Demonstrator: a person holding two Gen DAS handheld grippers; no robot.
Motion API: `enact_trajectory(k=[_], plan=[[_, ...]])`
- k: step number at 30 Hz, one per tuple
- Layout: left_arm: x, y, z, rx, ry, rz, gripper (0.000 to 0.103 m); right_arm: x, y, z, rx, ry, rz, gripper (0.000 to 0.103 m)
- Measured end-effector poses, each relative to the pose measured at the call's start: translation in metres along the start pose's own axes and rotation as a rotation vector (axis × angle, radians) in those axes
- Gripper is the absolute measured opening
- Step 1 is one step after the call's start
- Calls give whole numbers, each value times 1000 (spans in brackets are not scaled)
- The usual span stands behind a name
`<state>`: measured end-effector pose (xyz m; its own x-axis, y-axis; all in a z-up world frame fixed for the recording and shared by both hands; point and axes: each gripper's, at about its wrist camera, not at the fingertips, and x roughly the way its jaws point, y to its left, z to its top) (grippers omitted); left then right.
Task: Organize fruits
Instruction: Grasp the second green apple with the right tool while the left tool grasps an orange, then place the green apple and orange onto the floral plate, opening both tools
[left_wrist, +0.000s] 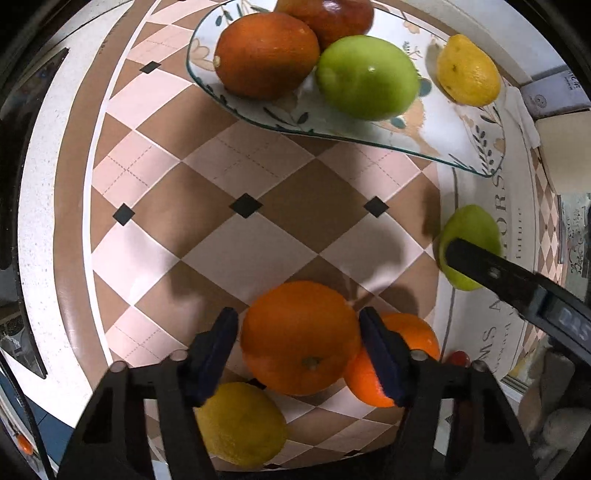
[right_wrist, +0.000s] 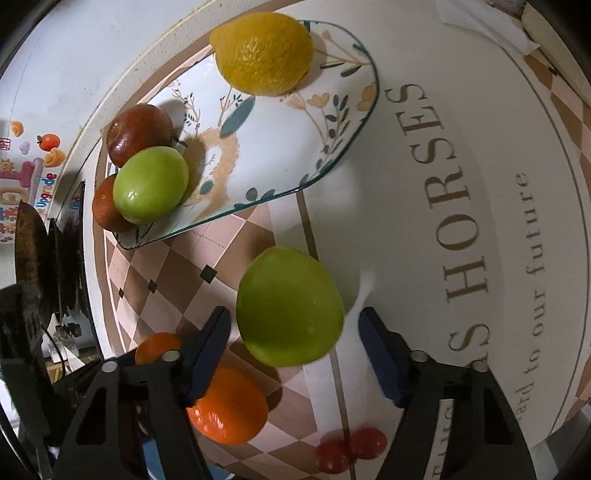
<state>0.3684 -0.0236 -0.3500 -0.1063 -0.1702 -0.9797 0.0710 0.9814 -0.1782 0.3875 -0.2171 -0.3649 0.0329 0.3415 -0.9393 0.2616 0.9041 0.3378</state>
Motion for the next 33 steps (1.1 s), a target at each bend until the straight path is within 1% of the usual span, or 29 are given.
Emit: enact_trajectory(k=[1, 4, 5, 7, 10, 12, 17, 20, 23, 26, 28, 30, 31, 33], plan=[[0, -2, -2, 10, -3, 28, 62, 1, 1, 1, -6, 1, 0, 58], [-2, -2, -8, 27, -19, 68, 62, 1, 2, -6, -42, 8, -31, 58], [-3, -1, -10, 32, -21, 71, 62, 1, 3, -9, -54, 15, -37, 58], [-4, 3, -11, 28, -19, 55, 64, 2, 2, -19, -88, 37, -57, 58], [-2, 6, -12, 18, -11, 47, 64, 1, -4, -29, -83, 37, -36, 58], [-6, 15, -6, 20, -10, 57, 64, 2, -4, -30, -69, 28, -32, 58], [-10, 4, 1, 36, -25, 88, 62, 0, -3, -30, -78, 8, -37, 58], [-26, -1, 6, 29, -45, 65, 61, -5, -3, -29, -81, -7, -37, 58], [-58, -7, 14, 19, -95, 20, 61, -19, -5, -25, -71, -34, -7, 58], [-95, -18, 39, 35, -150, -15, 61, -39, -3, -11, -56, -85, 41, 57], [-118, -30, 67, 50, -178, -34, 62, -49, 0, 1, -50, -117, 59, 57], [-129, -41, 97, 80, -191, -26, 62, -57, 4, 20, -42, -146, 66, 57], [-132, -50, 116, 99, -194, -10, 62, -58, 4, 27, -40, -154, 65, 57], [-131, -59, 141, 119, -189, 18, 62, -57, 7, 48, -39, -169, 44, 58]])
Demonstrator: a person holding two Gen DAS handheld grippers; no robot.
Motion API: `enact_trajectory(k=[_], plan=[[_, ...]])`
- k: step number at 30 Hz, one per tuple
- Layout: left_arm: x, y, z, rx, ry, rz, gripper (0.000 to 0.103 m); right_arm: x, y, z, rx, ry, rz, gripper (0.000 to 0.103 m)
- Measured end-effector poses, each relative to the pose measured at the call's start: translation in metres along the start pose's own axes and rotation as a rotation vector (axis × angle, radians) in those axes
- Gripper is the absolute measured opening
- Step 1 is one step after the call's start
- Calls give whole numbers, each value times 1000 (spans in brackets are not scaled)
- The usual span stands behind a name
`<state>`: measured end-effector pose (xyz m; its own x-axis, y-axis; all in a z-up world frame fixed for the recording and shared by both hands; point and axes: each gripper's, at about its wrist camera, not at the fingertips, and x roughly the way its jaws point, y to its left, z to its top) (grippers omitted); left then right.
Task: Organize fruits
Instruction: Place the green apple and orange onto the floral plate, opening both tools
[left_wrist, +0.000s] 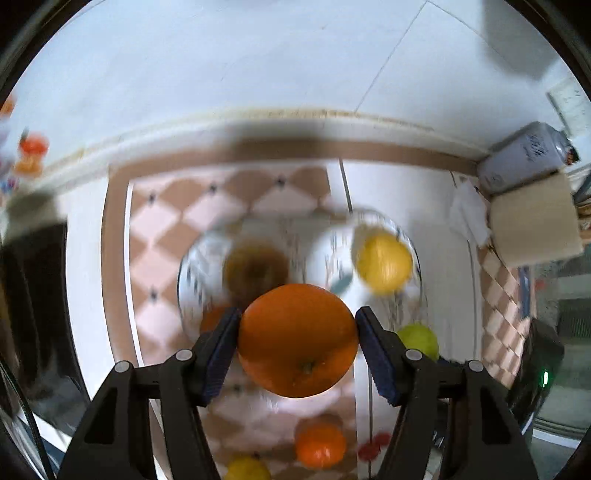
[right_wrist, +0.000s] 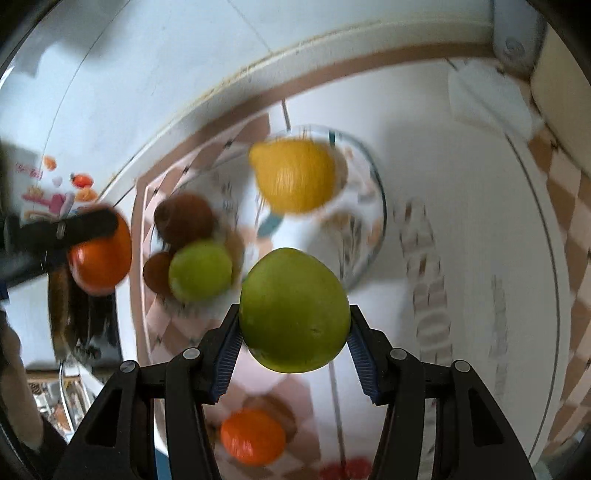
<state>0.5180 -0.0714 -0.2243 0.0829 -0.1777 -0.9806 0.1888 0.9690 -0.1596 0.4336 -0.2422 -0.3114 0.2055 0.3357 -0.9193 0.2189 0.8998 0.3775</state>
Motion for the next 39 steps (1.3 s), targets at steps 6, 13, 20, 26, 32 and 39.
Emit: enact_trajectory(k=[6, 13, 20, 26, 32, 39], plan=[[64, -17, 50, 72, 126, 60, 62, 22, 0, 27, -21, 44, -68, 58], [99, -33, 63, 140, 193, 121, 62, 36, 5, 40, -48, 88, -112, 58], [107, -34, 63, 163, 208, 149, 62, 39, 10, 47, -83, 114, -150, 58], [98, -31, 70, 148, 171, 136, 86, 36, 9, 53, -67, 125, -135, 84], [82, -7, 68, 87, 140, 108, 91, 26, 16, 55, -52, 114, -134, 94], [53, 26, 46, 16, 88, 82, 91, 5, 29, 51, -89, 69, -149, 94]])
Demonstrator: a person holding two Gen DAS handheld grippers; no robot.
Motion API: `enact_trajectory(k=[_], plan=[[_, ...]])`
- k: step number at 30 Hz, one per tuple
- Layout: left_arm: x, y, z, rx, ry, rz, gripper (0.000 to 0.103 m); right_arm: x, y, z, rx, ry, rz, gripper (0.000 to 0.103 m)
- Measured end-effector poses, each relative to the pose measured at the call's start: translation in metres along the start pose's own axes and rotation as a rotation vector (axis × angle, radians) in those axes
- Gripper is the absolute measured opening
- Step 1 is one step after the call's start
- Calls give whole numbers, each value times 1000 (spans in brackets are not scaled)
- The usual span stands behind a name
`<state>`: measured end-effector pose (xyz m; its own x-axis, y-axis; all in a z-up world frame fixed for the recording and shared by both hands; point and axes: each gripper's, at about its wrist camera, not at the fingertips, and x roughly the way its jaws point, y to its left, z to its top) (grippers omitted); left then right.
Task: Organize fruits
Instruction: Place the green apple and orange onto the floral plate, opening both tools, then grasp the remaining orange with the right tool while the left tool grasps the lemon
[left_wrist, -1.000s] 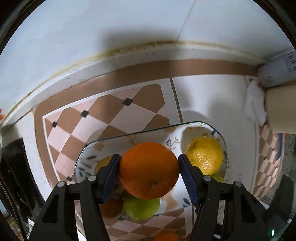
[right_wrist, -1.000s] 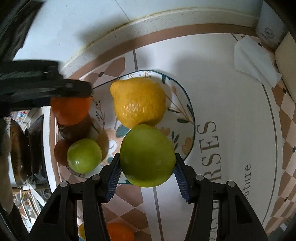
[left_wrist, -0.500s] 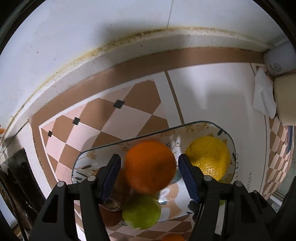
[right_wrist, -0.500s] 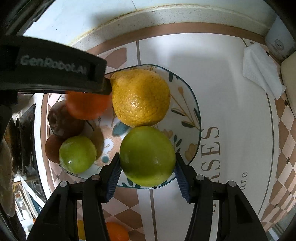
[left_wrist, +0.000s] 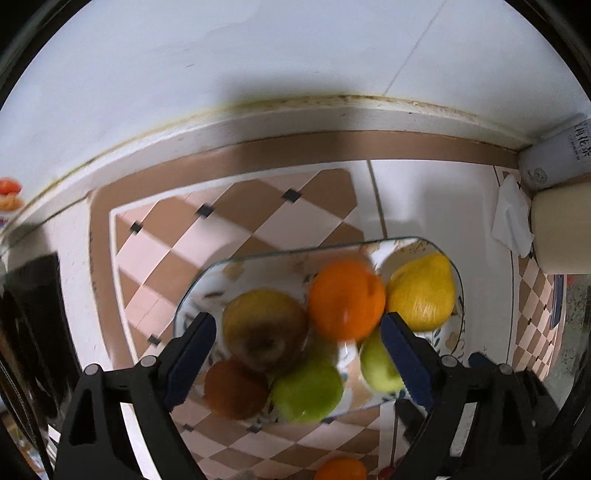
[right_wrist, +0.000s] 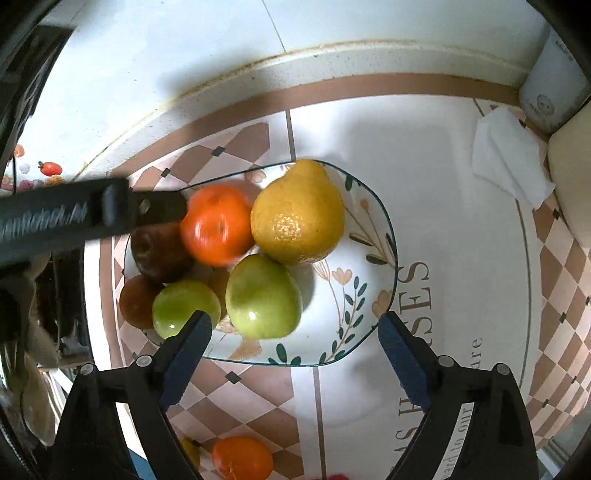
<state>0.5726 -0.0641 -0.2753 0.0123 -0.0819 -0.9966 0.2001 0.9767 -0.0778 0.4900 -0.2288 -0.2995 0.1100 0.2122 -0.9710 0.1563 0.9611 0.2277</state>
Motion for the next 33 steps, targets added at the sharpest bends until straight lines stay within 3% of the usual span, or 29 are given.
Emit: enact_trajectory(k=[13, 25, 33], plan=[[-67, 18, -93, -59, -216, 60, 91, -58, 21, -35, -80, -120, -62, 94], [-125, 19, -192, -84, -386, 101, 91, -123, 40, -99, -154, -251, -88, 94], [-155, 11, -234, -81, -469, 109, 91, -152, 49, -141, -162, -307, -79, 94]])
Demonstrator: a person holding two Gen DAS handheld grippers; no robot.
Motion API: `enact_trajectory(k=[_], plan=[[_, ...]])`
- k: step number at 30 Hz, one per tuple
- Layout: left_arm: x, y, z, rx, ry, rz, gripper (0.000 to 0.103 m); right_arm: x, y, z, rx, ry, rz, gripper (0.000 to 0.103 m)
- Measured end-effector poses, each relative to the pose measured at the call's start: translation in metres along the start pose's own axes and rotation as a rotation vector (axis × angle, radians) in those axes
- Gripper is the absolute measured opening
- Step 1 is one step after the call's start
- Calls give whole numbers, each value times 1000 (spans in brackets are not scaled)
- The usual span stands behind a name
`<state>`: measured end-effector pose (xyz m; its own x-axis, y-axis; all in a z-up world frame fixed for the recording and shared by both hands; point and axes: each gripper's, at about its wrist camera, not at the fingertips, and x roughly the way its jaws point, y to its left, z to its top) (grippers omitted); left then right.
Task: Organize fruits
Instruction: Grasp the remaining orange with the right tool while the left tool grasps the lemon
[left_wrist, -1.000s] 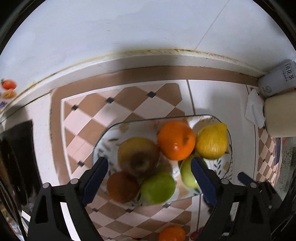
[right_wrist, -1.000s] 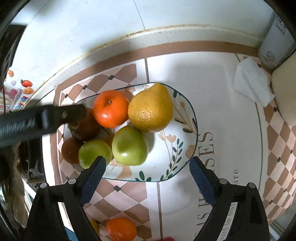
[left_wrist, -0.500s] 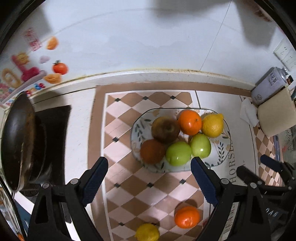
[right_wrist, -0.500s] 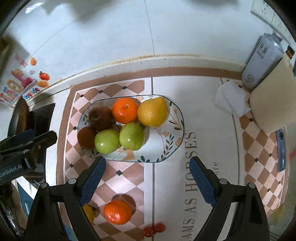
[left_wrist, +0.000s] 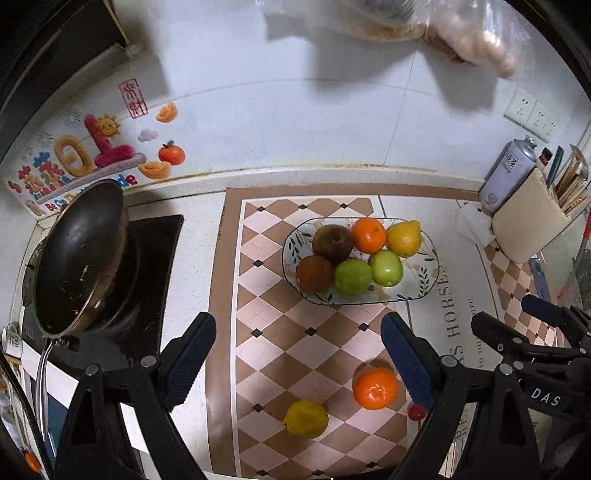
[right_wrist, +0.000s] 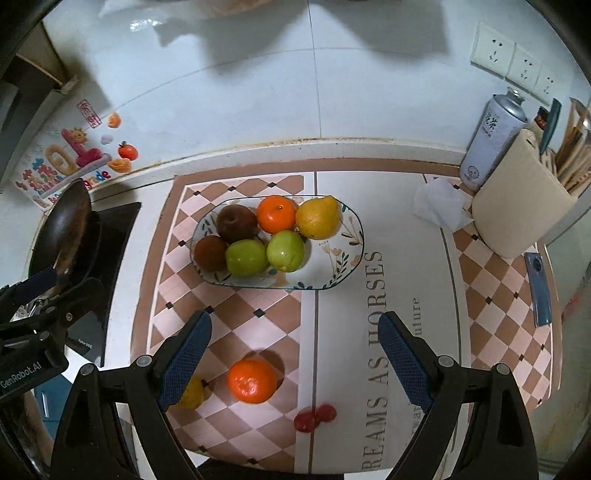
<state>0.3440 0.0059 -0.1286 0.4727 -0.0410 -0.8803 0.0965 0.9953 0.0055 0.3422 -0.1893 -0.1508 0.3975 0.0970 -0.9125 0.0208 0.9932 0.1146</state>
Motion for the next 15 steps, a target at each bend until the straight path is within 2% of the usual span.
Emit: enact_trajectory(k=[8, 11, 15], plan=[[-17, -5, -21, 3, -42, 19, 91, -22, 5, -17, 23, -48, 8, 94], [-13, -3, -26, 0, -39, 34, 91, -21, 5, -20, 34, -54, 6, 94], [2, 1, -32, -1, 10, 40, 91, -5, 4, -23, 52, -17, 26, 94]])
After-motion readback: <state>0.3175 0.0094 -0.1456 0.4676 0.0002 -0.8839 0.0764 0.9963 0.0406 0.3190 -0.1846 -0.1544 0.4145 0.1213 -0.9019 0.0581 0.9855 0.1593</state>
